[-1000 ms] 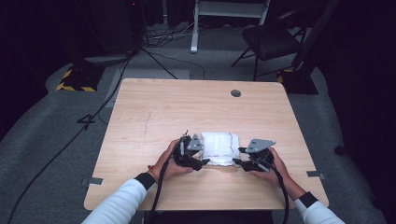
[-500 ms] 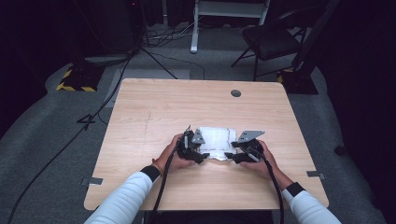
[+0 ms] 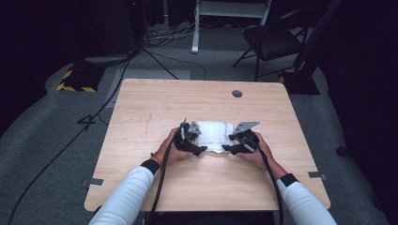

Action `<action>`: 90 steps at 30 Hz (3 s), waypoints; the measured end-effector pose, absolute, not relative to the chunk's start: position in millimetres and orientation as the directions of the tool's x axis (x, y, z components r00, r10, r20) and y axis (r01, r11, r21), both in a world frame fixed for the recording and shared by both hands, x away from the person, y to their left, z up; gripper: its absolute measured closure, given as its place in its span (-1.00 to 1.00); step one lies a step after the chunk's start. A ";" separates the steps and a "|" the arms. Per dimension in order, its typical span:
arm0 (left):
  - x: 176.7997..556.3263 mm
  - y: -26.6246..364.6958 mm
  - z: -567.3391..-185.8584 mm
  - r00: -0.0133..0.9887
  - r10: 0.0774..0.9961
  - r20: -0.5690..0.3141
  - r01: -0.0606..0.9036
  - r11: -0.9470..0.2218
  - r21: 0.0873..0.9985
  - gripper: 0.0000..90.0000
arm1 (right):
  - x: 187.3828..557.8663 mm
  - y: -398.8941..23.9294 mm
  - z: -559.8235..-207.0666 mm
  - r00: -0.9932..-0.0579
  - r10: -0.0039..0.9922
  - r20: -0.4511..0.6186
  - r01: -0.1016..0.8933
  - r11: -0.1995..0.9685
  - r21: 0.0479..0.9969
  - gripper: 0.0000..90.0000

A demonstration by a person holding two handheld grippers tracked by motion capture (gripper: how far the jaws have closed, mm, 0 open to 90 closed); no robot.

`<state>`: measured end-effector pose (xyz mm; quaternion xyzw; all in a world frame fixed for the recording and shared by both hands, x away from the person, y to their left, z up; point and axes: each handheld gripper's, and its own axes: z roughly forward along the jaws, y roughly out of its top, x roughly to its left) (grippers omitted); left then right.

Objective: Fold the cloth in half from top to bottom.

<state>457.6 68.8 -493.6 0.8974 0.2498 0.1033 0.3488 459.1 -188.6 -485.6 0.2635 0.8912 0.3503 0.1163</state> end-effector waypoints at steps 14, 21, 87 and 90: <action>440.1 73.5 -476.7 0.841 0.533 0.097 0.353 -0.675 0.648 -0.54 | 445.9 -186.5 -471.9 -0.826 0.552 -0.112 0.354 0.664 0.658 -0.19; 429.9 75.1 -473.0 0.846 0.517 0.131 0.334 -0.705 0.625 -0.55 | 435.1 -189.6 -466.6 -0.816 0.554 -0.167 0.323 0.676 0.662 -0.22; 334.0 213.9 -481.4 0.736 0.660 0.150 0.434 -0.630 0.644 -0.57 | 346.7 -372.5 -484.2 -0.682 0.724 -0.100 0.480 0.547 0.685 -0.36; 334.8 222.0 -488.2 0.739 0.669 0.084 0.470 -0.600 0.647 -0.57 | 343.2 -383.9 -495.5 -0.671 0.739 -0.056 0.500 0.508 0.701 -0.42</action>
